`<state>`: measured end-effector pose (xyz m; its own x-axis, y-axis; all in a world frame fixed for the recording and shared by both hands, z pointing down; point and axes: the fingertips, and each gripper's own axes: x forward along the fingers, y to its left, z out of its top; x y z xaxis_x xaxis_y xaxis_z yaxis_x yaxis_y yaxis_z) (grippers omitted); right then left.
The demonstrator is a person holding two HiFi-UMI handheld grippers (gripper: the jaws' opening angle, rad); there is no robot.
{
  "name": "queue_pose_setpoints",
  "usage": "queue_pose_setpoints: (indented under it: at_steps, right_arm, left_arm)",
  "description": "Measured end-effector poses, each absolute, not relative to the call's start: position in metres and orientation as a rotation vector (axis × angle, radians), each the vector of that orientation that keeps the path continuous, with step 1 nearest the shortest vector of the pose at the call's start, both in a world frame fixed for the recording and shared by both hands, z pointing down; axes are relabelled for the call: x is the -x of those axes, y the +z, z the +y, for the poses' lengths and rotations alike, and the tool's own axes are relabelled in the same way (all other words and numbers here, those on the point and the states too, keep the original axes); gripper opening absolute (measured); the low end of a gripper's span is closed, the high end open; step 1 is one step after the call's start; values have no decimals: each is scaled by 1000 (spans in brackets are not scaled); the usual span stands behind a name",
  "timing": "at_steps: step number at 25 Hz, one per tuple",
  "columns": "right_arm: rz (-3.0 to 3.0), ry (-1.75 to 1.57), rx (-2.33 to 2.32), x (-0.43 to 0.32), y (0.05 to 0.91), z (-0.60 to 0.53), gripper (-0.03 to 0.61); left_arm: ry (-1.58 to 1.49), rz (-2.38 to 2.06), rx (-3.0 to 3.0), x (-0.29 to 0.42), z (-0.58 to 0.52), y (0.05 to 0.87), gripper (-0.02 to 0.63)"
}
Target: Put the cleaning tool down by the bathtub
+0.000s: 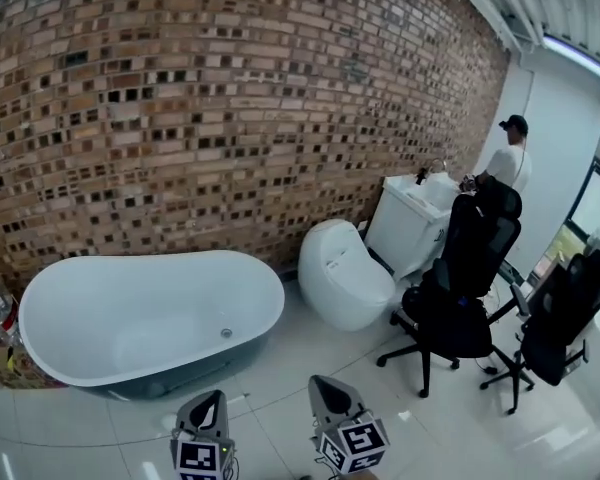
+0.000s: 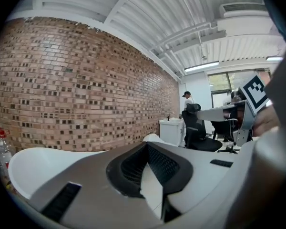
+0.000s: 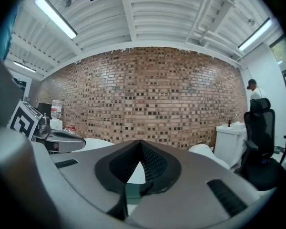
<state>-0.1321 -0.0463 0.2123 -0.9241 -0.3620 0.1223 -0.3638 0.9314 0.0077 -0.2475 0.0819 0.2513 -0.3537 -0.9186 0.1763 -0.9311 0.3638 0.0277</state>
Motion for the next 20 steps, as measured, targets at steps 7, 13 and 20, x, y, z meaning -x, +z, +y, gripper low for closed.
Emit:
queue_pose_setpoints:
  at_steps: [7, 13, 20]
  right_arm:
    - [-2922, 34, -816, 3, 197, -126, 14]
    - [-2900, 10, -951, -76, 190, -166, 14]
    - [-2889, 10, -1011, -141, 195, -188, 14]
  left_arm:
    - [139, -2333, -1886, 141, -9, 229, 5]
    - [152, -2253, -2018, 67, -67, 215, 5]
    - [169, -2179, -2111, -7, -106, 220, 5]
